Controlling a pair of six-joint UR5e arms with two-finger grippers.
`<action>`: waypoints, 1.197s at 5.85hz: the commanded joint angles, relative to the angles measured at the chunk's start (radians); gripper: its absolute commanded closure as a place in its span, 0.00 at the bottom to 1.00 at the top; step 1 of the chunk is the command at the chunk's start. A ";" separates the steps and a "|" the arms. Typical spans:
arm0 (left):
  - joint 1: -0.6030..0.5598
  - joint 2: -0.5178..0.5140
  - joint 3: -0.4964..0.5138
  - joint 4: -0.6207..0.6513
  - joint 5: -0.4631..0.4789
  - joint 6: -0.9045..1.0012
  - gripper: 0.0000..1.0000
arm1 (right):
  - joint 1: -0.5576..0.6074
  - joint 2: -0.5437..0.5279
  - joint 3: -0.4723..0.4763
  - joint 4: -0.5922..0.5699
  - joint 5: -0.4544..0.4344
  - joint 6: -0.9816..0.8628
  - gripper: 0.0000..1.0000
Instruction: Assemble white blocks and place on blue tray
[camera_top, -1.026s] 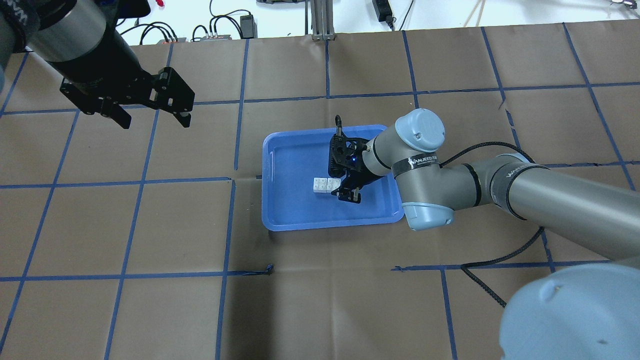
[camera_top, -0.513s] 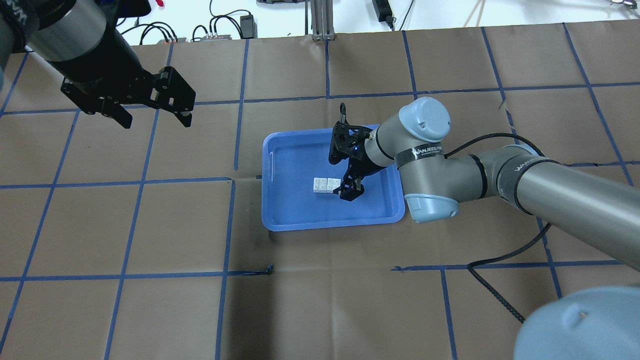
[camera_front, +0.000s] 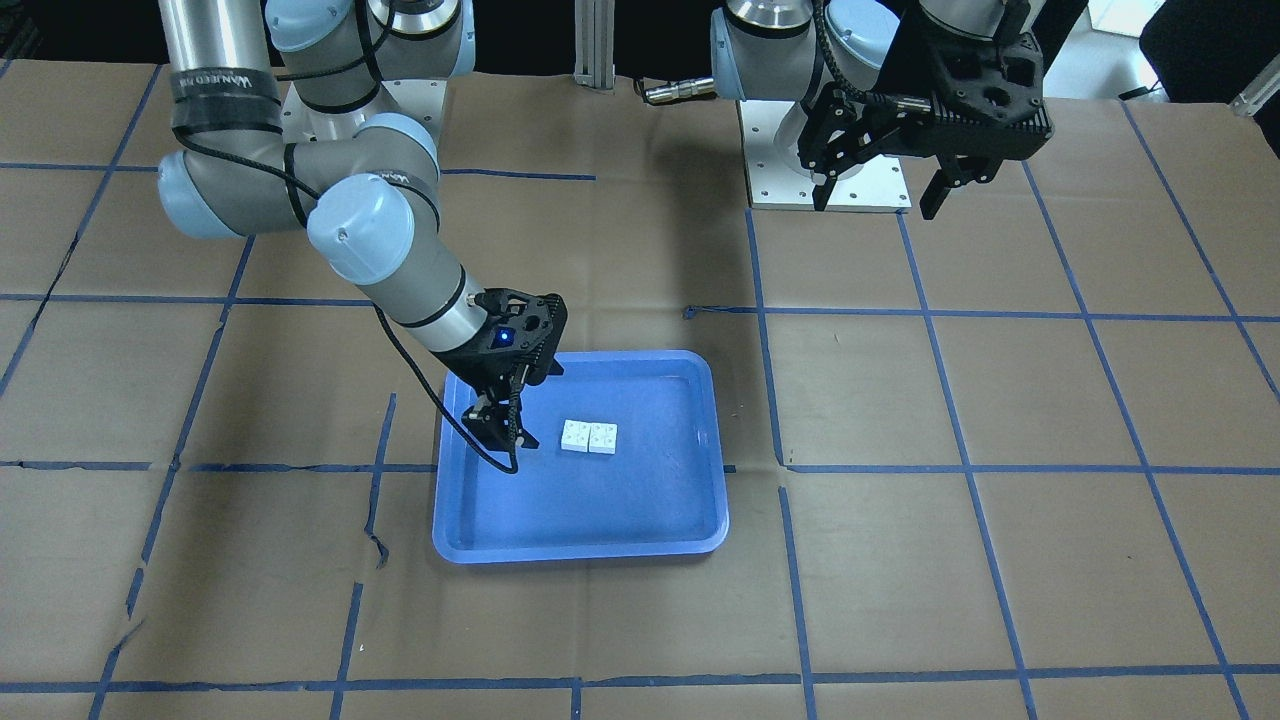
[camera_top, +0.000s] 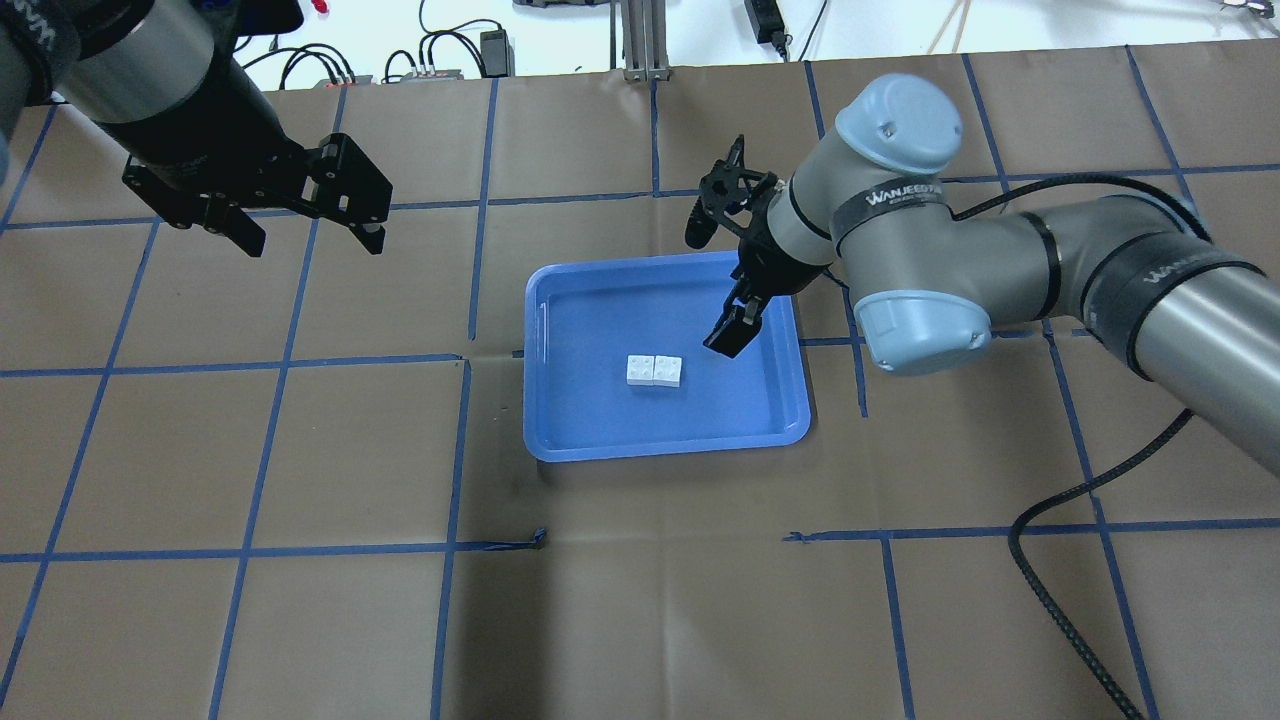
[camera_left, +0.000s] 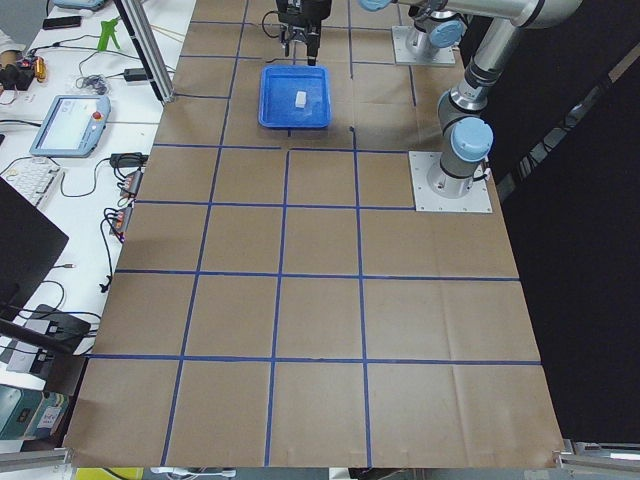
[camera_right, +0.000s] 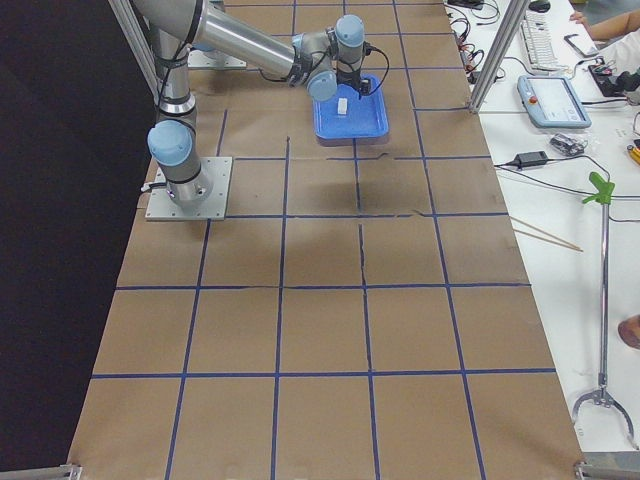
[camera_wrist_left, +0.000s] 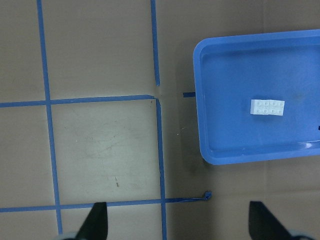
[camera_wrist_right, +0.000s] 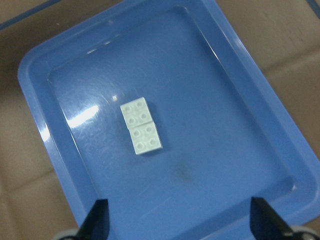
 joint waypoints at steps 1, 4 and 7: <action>-0.005 -0.004 -0.005 0.013 0.007 0.001 0.01 | -0.059 -0.065 -0.108 0.185 -0.131 0.263 0.00; -0.004 -0.001 -0.005 0.012 0.012 0.001 0.01 | -0.136 -0.091 -0.376 0.534 -0.275 0.725 0.00; -0.001 -0.001 -0.005 0.014 0.010 0.001 0.01 | -0.147 -0.134 -0.492 0.787 -0.286 0.883 0.00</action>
